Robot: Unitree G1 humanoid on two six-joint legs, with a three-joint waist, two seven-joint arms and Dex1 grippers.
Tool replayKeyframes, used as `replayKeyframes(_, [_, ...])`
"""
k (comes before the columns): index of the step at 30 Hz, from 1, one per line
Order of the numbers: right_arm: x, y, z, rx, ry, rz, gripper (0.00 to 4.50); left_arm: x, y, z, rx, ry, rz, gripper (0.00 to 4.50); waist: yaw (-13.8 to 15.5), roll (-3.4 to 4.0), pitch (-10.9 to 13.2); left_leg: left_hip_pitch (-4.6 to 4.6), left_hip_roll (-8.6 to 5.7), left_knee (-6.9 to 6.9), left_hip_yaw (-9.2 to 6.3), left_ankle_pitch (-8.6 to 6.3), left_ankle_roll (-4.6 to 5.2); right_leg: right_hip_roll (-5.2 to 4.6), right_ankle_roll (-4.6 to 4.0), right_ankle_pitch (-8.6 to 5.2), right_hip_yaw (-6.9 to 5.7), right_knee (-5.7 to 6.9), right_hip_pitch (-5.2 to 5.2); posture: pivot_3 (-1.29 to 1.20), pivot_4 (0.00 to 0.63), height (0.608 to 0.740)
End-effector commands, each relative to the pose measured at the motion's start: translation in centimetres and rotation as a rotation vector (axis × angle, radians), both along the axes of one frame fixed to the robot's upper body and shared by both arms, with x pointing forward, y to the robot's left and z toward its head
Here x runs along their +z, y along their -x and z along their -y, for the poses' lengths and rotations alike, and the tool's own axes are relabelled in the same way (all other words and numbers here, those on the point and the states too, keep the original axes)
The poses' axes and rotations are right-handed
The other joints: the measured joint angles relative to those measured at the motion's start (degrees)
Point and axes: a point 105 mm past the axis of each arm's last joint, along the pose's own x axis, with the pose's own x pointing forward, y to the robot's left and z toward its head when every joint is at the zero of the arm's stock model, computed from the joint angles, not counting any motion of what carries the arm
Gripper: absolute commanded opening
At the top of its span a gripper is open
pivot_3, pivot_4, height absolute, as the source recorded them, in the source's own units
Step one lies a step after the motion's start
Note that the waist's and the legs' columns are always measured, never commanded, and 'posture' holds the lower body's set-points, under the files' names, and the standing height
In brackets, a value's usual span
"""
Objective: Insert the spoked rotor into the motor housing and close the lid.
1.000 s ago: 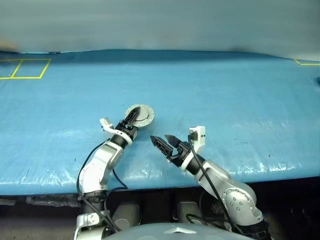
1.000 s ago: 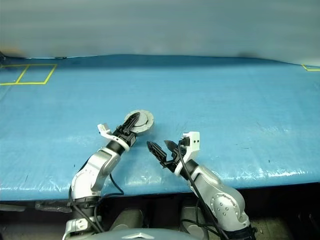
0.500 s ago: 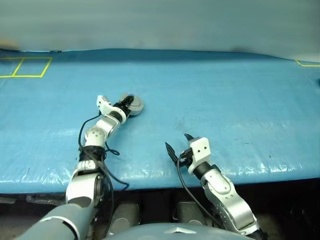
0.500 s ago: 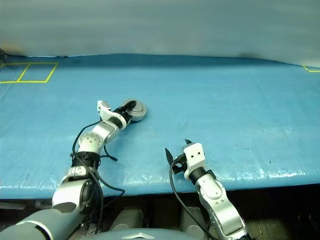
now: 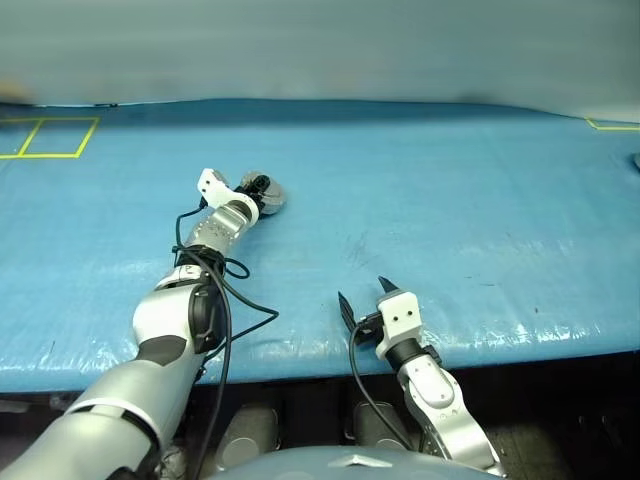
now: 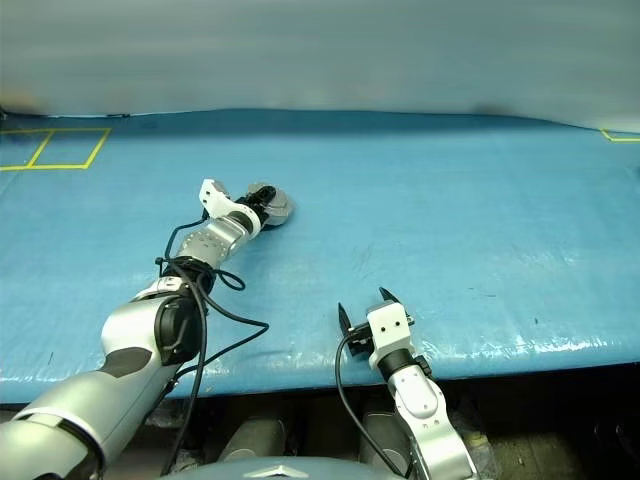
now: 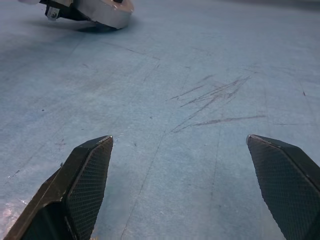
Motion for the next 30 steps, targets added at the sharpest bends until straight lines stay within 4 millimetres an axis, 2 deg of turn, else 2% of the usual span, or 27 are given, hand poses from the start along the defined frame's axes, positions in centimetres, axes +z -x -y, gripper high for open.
replayKeyframes(1, [1.1,-0.3,0.3,-0.015,-0.001,0.048,4.5,-0.3,0.1,-1.3,0.017,-0.015,-0.031,4.31,-0.32,-0.01,-0.06,0.08,0.0,0.01,0.0,0.0,0.0,0.0,0.0,0.0,0.0,0.01,0.08,0.0,0.15,0.74])
replayKeyframes(2, [1.2,-0.3,0.3,-0.018,-0.002,0.049,4.5,-0.8,0.4,-1.7,0.008,-0.02,-0.055,4.48,-0.48,-0.01,-0.07,0.13,0.01,0.02,0.01,0.0,0.0,0.0,0.0,0.0,0.01,0.03,0.12,0.0,0.15,0.74])
replayKeyframes(6, [1.3,-0.4,0.4,-0.024,-0.011,0.051,4.5,-2.2,1.5,-2.9,-0.023,-0.044,-0.122,4.48,-1.01,0.0,-0.1,0.23,0.05,0.02,0.03,0.05,-0.07,0.03,0.0,0.0,0.07,0.18,0.12,0.0,0.15,0.74])
replayKeyframes(9, [1.4,-0.5,-0.1,-0.005,-0.028,0.045,4.5,-4.6,4.2,-4.9,-0.105,-0.097,-0.218,4.48,-1.82,-0.04,-0.2,0.43,0.1,-0.05,0.11,0.06,-0.11,0.02,-0.07,-0.03,0.2,0.36,0.15,0.0,0.15,0.74])
replayKeyframes(11, [1.6,-0.5,-0.7,0.029,-0.064,0.043,4.5,-5.1,6.6,-5.6,-0.196,-0.145,-0.214,4.48,-2.66,-0.01,-0.33,0.79,0.11,-0.2,0.2,0.05,-0.13,-0.05,-0.12,-0.07,0.42,0.51,0.3,0.0,0.15,0.74])
replayKeyframes(16, [1.9,-0.7,-0.9,0.045,-0.116,0.029,4.5,-4.3,11.4,-5.9,-0.326,-0.305,-0.117,4.48,-2.61,0.1,-0.85,1.15,0.18,-0.25,0.15,-0.08,-0.3,-0.01,-0.31,-0.18,0.89,0.84,0.3,0.0,0.15,0.74])
replayKeyframes(18, [1.7,-0.7,-1.1,0.066,-0.107,0.023,4.5,-3.9,12.8,-5.8,-0.371,-0.439,-0.049,4.48,-1.92,0.12,-0.87,1.15,0.2,-0.25,0.13,-0.07,-0.32,0.0,-0.36,-0.21,0.89,0.86,0.3,0.0,0.15,0.74])
replayKeyframes(21, [1.8,-0.8,-1.4,0.08,-0.13,0.011,4.5,-3.6,14.1,-5.2,-0.421,-0.617,0.058,4.48,-0.94,0.12,-0.87,1.16,0.22,-0.22,0.1,-0.1,-0.24,0.0,-0.4,-0.28,0.85,0.85,0.3,0.0,0.15,0.74])
replayKeyframes(24, [1.8,-0.8,-1.6,0.093,-0.135,0.006,4.5,-2.9,15.2,-4.0,-0.445,-0.724,0.183,4.48,-0.31,0.11,-0.87,1.14,0.25,-0.22,0.09,-0.02,-0.26,0.0,-0.58,-0.51,0.82,0.85,0.28,0.0,0.15,0.74])
replayKeyframes(26, [1.9,-0.8,-1.6,0.101,-0.148,0.004,4.5,-2.0,16.0,-3.3,-0.405,-0.834,0.309,4.48,-0.22,0.11,-0.86,1.07,0.27,-0.22,0.08,-0.01,-0.24,-0.01,-0.6,-0.52,0.81,0.83,0.23,0.0,0.15,0.74])
replayKeyframes(30, [2.0,-0.4,-1.8,0.142,-0.155,0.008,4.5,-1.9,17.3,-2.2,-0.388,-0.99,0.439,4.48,0.05,0.06,-0.82,0.84,0.3,-0.24,0.07,-0.05,-0.2,-0.01,-0.71,-0.5,0.78,0.78,0.1,0.0,0.15,0.74])
